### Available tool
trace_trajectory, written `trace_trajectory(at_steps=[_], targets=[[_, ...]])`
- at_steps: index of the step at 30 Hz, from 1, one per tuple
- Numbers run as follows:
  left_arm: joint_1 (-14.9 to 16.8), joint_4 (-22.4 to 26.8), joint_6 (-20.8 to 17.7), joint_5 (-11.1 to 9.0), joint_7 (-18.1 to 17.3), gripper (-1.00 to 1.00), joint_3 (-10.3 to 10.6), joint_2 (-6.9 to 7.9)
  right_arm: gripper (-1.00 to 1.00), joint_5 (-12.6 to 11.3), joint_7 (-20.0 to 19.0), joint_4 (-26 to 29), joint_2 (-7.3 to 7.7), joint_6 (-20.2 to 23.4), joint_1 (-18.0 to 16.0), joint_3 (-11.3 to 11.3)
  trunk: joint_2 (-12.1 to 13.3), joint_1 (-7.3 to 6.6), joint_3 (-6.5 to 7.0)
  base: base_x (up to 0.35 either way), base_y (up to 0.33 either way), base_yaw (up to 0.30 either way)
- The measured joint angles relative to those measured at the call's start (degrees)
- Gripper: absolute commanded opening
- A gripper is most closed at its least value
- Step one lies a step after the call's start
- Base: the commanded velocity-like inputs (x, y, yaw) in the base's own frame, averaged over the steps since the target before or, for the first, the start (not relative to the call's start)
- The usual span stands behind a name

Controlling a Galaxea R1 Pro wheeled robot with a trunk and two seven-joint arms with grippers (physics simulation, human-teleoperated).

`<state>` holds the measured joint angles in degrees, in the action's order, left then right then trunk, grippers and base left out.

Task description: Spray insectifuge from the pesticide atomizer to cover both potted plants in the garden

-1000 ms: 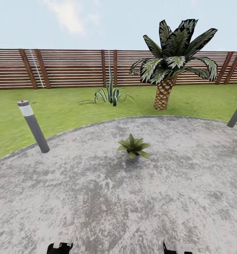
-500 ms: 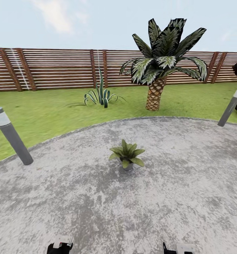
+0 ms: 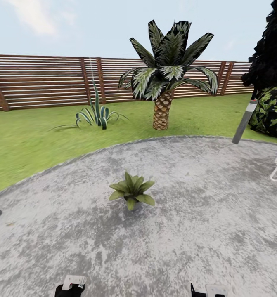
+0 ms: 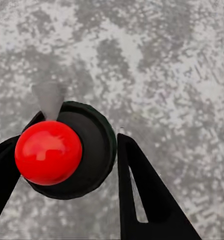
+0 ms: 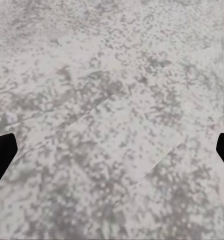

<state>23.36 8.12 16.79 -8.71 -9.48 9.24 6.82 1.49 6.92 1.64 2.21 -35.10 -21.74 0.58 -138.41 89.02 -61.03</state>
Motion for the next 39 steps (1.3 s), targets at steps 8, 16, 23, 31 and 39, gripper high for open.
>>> trace_trajectory(at_steps=[8,16,23,31,39], targets=[[-0.01,0.02,0.00,0.00,0.00,-1.00,0.00,0.01,1.00,0.00,0.00,-0.02,-0.01,0.00,0.02,0.00,0.00,0.00,0.00,0.340,0.000,-0.092],[-0.01,0.02,0.01,0.00,0.01,-1.00,0.00,0.01,1.00,0.00,0.01,-0.01,-0.01,0.03,-0.01,0.00,0.00,0.01,0.00,0.284,0.132,-0.001],[-0.02,0.02,0.02,0.00,0.01,-1.00,0.00,0.02,1.00,0.00,0.05,-0.03,-0.01,0.03,-0.01,0.00,0.00,0.03,0.00,0.092,0.265,0.000],[-0.02,0.02,0.00,0.00,0.00,-1.00,0.00,0.01,1.00,0.01,0.08,-0.06,-0.01,0.00,-0.01,0.00,0.00,0.04,0.00,0.002,0.030,0.000],[-0.02,0.02,0.00,0.00,0.00,-1.00,0.00,0.01,1.00,0.00,0.08,-0.05,-0.01,0.00,0.00,0.00,0.00,0.04,0.00,0.000,0.000,0.000]])
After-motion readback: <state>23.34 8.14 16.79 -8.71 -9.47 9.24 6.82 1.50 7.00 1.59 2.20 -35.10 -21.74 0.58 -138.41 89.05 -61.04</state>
